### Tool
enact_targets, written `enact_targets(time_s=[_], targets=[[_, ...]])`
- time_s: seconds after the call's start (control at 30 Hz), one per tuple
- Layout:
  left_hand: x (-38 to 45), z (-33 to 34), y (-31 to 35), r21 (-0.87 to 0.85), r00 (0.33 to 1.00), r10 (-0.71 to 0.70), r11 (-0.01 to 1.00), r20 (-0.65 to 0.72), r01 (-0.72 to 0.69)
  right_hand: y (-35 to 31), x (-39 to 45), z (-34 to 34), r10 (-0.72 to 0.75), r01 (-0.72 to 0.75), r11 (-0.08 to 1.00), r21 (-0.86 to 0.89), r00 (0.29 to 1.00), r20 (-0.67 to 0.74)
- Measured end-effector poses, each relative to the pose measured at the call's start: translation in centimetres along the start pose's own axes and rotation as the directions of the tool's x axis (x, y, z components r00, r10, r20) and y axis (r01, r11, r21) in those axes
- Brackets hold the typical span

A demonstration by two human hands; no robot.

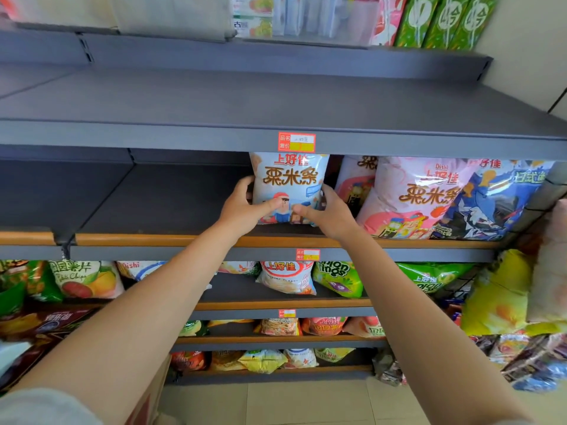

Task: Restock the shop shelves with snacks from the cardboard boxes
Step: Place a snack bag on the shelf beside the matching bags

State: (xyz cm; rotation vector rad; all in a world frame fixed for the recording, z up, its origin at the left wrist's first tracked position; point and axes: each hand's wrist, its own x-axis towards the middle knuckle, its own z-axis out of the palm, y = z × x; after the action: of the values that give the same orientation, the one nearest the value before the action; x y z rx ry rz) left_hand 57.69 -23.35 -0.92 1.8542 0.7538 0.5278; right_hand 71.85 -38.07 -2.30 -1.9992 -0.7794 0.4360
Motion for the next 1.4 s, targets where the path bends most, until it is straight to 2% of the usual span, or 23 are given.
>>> enact_targets(time_s=[0.23,0.37,0.53,0.67,0.77,0.97,1.13,1.23,1.3,1.4], targets=[[3.5,1.2,0.4,0.136,0.998,-0.04,0.99,-0.04,0.045,-0.2,3.9,1.3,0.026,-0.039,0.995,-0.088,0.99,-0.142],[4.6,2.4,0.5,0.109,0.997,-0.075,0.991,-0.034,0.078,0.3,4.8,1.6,0.059,-0.077,0.992,-0.098,0.982,-0.181],[4.9,2.7,0.1,0.099,0.998,-0.051,0.993,-0.044,0.055,0.2,3.7,1.6,0.069,-0.085,0.994,-0.073,0.977,-0.202],[4.2,1.7,-0.7,0.064,0.998,-0.066,0.996,-0.001,0.066,-0.6,1.4,1.6,0.054,-0.064,0.998,-0.02,0.947,-0.317],[2.4,0.1,-0.8,0.083,0.998,-0.054,0.995,-0.033,0.056,-2.3,-0.6,2.6,-0.004,0.001,1.0,-0.009,0.933,-0.359],[-4.7,-7.7,-2.5,-0.031,0.991,0.007,0.999,-0.13,-0.011,-7.5,-4.9,9.8,-0.134,0.15,0.986,0.076,0.973,-0.187],[-11.5,-18.1,-8.9,-0.01,0.946,-0.087,0.996,-0.311,0.088,-12.2,-7.9,20.9,-0.207,0.206,0.978,0.024,0.972,0.108],[-16.2,-24.8,-14.9,0.085,0.88,-0.169,0.97,-0.444,0.229,-14.2,-9.7,28.5,-0.181,0.183,0.983,0.015,0.945,0.274],[-19.6,-28.9,-18.4,0.204,0.808,-0.175,0.918,-0.563,0.341,-15.1,-11.2,33.6,-0.166,0.196,0.98,-0.028,0.89,0.424],[-24.1,-34.0,-22.1,0.361,0.668,0.017,0.851,-0.744,0.381,-16.9,-13.8,40.4,-0.09,0.136,0.99,-0.031,0.792,0.604]])
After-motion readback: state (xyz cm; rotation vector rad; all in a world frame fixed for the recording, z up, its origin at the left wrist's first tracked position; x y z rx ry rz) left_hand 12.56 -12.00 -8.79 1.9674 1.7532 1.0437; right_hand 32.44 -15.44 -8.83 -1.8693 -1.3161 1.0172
